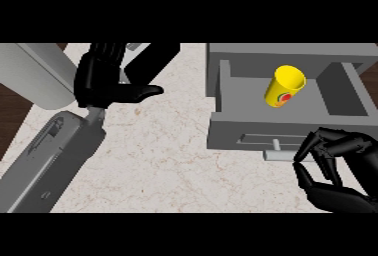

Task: Pick up the cup, place it into the drawer and close the drawer

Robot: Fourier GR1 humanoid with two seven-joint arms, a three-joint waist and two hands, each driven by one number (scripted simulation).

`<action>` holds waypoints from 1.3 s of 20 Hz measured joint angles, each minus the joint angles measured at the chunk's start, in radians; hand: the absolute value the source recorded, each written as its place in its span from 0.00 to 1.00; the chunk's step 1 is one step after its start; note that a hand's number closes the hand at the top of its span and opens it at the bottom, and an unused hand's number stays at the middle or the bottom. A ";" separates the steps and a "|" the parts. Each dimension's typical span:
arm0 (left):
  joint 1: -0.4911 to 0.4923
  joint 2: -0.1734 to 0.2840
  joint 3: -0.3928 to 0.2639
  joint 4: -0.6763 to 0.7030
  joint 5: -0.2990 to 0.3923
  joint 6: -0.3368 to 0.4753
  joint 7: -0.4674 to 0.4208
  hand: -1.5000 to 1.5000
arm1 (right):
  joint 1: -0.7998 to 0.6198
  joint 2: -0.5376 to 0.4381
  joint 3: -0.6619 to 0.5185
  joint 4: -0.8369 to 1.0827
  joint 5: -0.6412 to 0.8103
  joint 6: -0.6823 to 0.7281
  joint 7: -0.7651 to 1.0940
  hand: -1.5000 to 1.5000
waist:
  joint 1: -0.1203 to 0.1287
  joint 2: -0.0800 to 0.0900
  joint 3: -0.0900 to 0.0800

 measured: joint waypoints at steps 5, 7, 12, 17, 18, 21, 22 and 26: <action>0.152 0.057 0.023 -0.132 0.014 -0.038 0.002 0.00 | -0.034 -0.040 0.066 0.084 0.187 0.002 -0.096 1.00 | 0.002 0.004 0.000; 0.196 0.074 0.034 -0.160 0.018 -0.058 -0.005 0.00 | -0.042 -0.065 0.103 0.111 0.282 -0.006 -0.140 1.00 | 0.002 0.005 0.000; 0.328 0.124 0.077 -0.207 0.027 -0.144 -0.043 0.00 | -0.060 -0.076 0.202 0.235 0.504 -0.081 -0.229 1.00 | -0.003 0.008 0.000; 0.424 0.158 0.143 -0.242 0.030 -0.215 -0.046 0.00 | -0.133 -0.035 0.248 0.416 0.639 -0.164 -0.284 0.00 | -0.012 0.008 0.000; 0.443 0.158 0.154 -0.246 0.028 -0.228 -0.047 0.00 | -0.145 -0.029 0.249 0.457 0.657 -0.176 -0.295 0.00 | -0.013 0.008 0.000; 0.491 0.181 0.203 -0.249 0.035 -0.286 -0.050 0.00 | -0.178 -0.010 0.259 0.568 0.713 -0.214 -0.319 0.00 | -0.015 0.009 0.000; 0.498 0.179 0.215 -0.234 0.036 -0.306 -0.058 0.00 | -0.209 -0.005 0.257 0.620 0.729 -0.222 -0.327 0.00 | -0.015 0.010 0.000; 0.550 0.172 0.248 -0.260 0.021 -0.341 -0.061 0.00 | -0.299 0.027 0.248 0.814 0.783 -0.265 -0.371 0.00 | -0.015 0.010 0.000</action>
